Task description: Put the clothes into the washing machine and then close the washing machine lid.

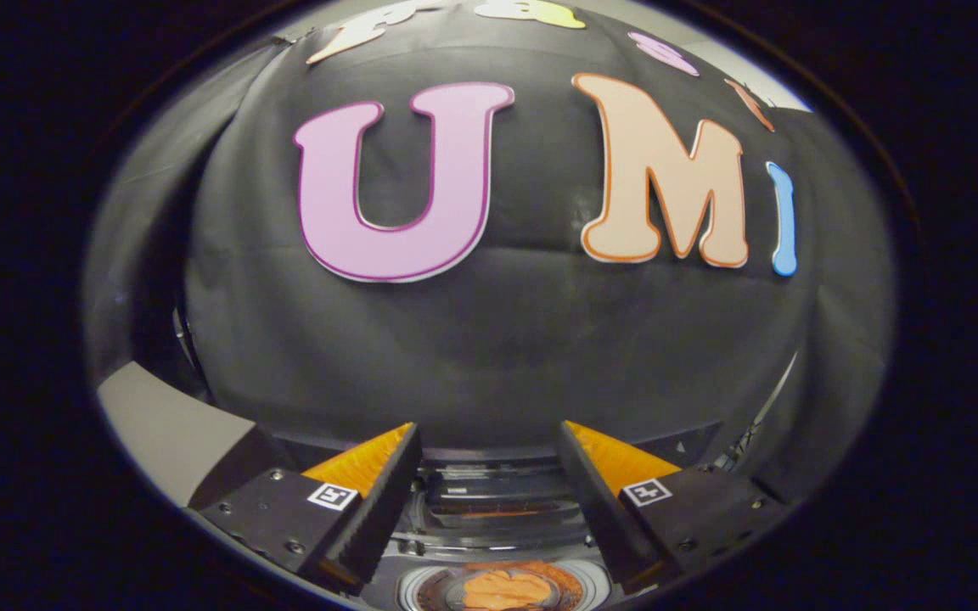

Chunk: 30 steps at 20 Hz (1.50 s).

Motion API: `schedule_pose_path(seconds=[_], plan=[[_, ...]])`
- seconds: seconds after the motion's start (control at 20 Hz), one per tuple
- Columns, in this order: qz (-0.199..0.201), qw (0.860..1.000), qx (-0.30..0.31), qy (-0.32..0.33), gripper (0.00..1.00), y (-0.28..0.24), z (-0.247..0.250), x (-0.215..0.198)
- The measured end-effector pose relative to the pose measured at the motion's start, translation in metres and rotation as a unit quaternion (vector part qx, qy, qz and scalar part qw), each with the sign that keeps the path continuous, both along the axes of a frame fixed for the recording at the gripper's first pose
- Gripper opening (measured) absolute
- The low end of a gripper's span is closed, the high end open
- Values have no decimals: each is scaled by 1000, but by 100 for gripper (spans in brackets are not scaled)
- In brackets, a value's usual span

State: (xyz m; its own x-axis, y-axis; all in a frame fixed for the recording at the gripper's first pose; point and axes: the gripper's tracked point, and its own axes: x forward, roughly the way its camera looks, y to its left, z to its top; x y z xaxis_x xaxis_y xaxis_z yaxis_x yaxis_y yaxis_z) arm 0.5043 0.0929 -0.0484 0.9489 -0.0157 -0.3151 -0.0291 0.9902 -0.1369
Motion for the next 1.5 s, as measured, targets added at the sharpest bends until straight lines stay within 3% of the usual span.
schedule_pose_path(seconds=[0.15,0.2,0.25,0.3,0.35,0.45,0.6,0.75,1.05,1.2,1.35,1.4,1.5], plan=[[-4,997,75,21,94,-5,-11,-3],[-24,994,103,28,94,-10,-24,1],[-10,995,86,52,93,-9,-25,-15],[-1,1000,28,5,93,-11,-15,-6],[4,999,-30,32,93,-17,-22,-16],[8,1000,11,15,92,-8,-15,-15],[-27,985,60,160,92,-19,-99,-44],[-16,996,60,67,94,-18,-63,-28],[-19,998,40,-49,96,-31,35,-1],[-15,999,12,-28,95,-28,29,27],[-11,999,-8,35,96,-28,-14,31],[-10,1000,1,-23,96,-25,3,36],[-9,1000,-4,-13,96,-26,-6,31]])
